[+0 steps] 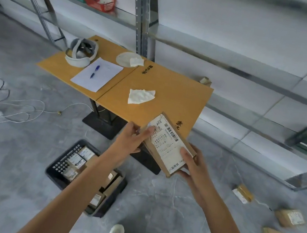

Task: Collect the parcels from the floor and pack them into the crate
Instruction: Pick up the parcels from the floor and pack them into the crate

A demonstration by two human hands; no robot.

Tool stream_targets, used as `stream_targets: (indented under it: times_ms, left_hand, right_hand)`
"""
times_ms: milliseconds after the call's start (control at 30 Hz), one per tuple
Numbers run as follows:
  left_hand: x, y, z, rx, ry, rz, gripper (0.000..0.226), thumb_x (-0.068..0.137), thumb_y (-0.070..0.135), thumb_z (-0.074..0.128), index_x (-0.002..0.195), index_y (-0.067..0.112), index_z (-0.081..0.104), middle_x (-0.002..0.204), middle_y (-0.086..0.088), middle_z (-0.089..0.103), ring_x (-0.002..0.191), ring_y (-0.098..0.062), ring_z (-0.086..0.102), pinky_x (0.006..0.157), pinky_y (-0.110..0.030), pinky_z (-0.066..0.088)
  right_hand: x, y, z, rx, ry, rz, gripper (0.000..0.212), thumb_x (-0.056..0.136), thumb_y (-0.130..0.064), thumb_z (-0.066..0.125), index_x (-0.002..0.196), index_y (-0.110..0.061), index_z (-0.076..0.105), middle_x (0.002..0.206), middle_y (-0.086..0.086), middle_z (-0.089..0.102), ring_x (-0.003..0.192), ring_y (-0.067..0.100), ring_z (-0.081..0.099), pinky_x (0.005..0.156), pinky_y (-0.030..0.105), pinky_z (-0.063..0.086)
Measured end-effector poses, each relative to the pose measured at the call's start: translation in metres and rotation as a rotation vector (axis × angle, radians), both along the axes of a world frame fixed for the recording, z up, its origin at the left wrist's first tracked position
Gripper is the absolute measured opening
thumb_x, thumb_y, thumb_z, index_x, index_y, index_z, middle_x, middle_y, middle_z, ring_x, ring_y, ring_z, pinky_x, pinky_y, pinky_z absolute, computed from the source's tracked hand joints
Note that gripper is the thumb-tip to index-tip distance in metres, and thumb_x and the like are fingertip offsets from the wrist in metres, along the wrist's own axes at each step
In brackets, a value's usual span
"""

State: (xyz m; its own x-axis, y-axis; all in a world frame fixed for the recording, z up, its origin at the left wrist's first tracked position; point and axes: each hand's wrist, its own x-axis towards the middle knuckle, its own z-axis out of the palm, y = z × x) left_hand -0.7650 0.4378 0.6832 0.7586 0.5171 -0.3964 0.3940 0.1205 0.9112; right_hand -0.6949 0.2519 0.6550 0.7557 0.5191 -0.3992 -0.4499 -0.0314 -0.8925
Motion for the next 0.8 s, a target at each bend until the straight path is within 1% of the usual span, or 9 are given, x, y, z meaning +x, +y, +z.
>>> stream_targets:
  times_ms: [67, 167, 333, 400, 500, 567, 667, 733, 800]
  left_hand:
    - [-0.021, 0.011, -0.002, -0.039, 0.020, 0.003, 0.033, 0.081, 0.044, 0.064, 0.095, 0.018, 0.050, 0.107, 0.002, 0.062, 0.106, -0.012, 0.059, 0.091, -0.045, 0.051]
    - [-0.049, 0.036, -0.002, -0.057, 0.041, -0.025, 0.032, 0.079, 0.044, 0.065, 0.092, 0.018, 0.052, 0.112, -0.003, 0.064, 0.111, -0.016, 0.058, 0.094, -0.047, 0.050]
    - [-0.098, 0.095, -0.006, -0.011, 0.046, -0.059, 0.038, 0.077, 0.048, 0.066, 0.093, 0.016, 0.053, 0.112, -0.003, 0.065, 0.108, -0.015, 0.060, 0.092, -0.042, 0.052]
    - [-0.120, 0.123, -0.009, -0.001, 0.046, -0.061, 0.037, 0.077, 0.048, 0.065, 0.091, 0.017, 0.053, 0.111, -0.003, 0.066, 0.108, -0.014, 0.060, 0.089, -0.039, 0.053]
    - [-0.152, 0.170, -0.015, 0.077, 0.058, -0.072, 0.037, 0.079, 0.050, 0.064, 0.092, 0.016, 0.058, 0.104, 0.001, 0.066, 0.102, -0.011, 0.062, 0.077, -0.028, 0.055]
    - [-0.172, 0.201, -0.019, 0.141, 0.053, -0.098, 0.036, 0.079, 0.051, 0.063, 0.091, 0.017, 0.062, 0.099, 0.001, 0.068, 0.097, -0.009, 0.064, 0.074, -0.025, 0.054]
    - [-0.196, 0.241, -0.023, 0.183, 0.080, -0.149, 0.032, 0.079, 0.049, 0.063, 0.088, 0.018, 0.064, 0.094, -0.002, 0.070, 0.089, -0.011, 0.067, 0.078, -0.027, 0.056]
    - [-0.205, 0.261, -0.027, 0.149, 0.073, -0.169, 0.030, 0.080, 0.045, 0.064, 0.088, 0.016, 0.064, 0.090, -0.001, 0.071, 0.083, -0.010, 0.070, 0.074, -0.023, 0.057]
    - [-0.208, 0.275, -0.032, 0.088, 0.064, -0.170, 0.030, 0.080, 0.043, 0.065, 0.088, 0.014, 0.065, 0.086, -0.001, 0.072, 0.076, -0.009, 0.072, 0.066, -0.017, 0.057]
  right_hand:
    - [-0.013, 0.004, -0.002, 0.030, 0.052, -0.017, 0.068, 0.079, -0.033, 0.065, 0.139, -0.021, 0.034, 0.114, 0.007, 0.067, 0.106, 0.019, 0.064, 0.083, 0.038, 0.055]
    - [-0.031, 0.021, -0.001, 0.060, 0.086, -0.025, 0.065, 0.082, -0.024, 0.064, 0.139, -0.024, 0.032, 0.111, 0.008, 0.067, 0.105, 0.020, 0.064, 0.080, 0.034, 0.054]
    - [-0.067, 0.075, -0.002, 0.083, 0.082, -0.009, 0.061, 0.080, -0.022, 0.065, 0.133, -0.023, 0.036, 0.108, 0.007, 0.067, 0.097, 0.016, 0.067, 0.071, 0.028, 0.055]
    - [-0.085, 0.106, -0.006, 0.071, 0.091, -0.019, 0.055, 0.083, -0.022, 0.064, 0.131, -0.021, 0.039, 0.107, 0.008, 0.068, 0.098, 0.018, 0.066, 0.074, 0.028, 0.055]
    - [-0.114, 0.154, -0.016, 0.036, 0.127, -0.083, 0.051, 0.085, -0.025, 0.065, 0.129, -0.014, 0.042, 0.115, 0.015, 0.064, 0.110, 0.025, 0.062, 0.088, 0.035, 0.052]
    - [-0.135, 0.186, -0.020, 0.020, 0.139, -0.147, 0.051, 0.085, -0.028, 0.066, 0.127, -0.008, 0.045, 0.113, 0.014, 0.065, 0.107, 0.024, 0.063, 0.086, 0.035, 0.053]
    - [-0.166, 0.226, -0.025, -0.011, 0.146, -0.223, 0.050, 0.085, -0.032, 0.066, 0.122, -0.005, 0.046, 0.107, 0.012, 0.066, 0.101, 0.021, 0.065, 0.079, 0.032, 0.055]
    - [-0.184, 0.246, -0.028, -0.025, 0.143, -0.226, 0.055, 0.086, -0.036, 0.065, 0.127, -0.006, 0.045, 0.116, 0.013, 0.064, 0.108, 0.023, 0.062, 0.090, 0.037, 0.053]
    - [-0.197, 0.259, -0.031, -0.076, 0.111, -0.180, 0.058, 0.084, -0.042, 0.064, 0.132, -0.021, 0.041, 0.125, 0.002, 0.060, 0.117, 0.021, 0.056, 0.102, 0.045, 0.043]
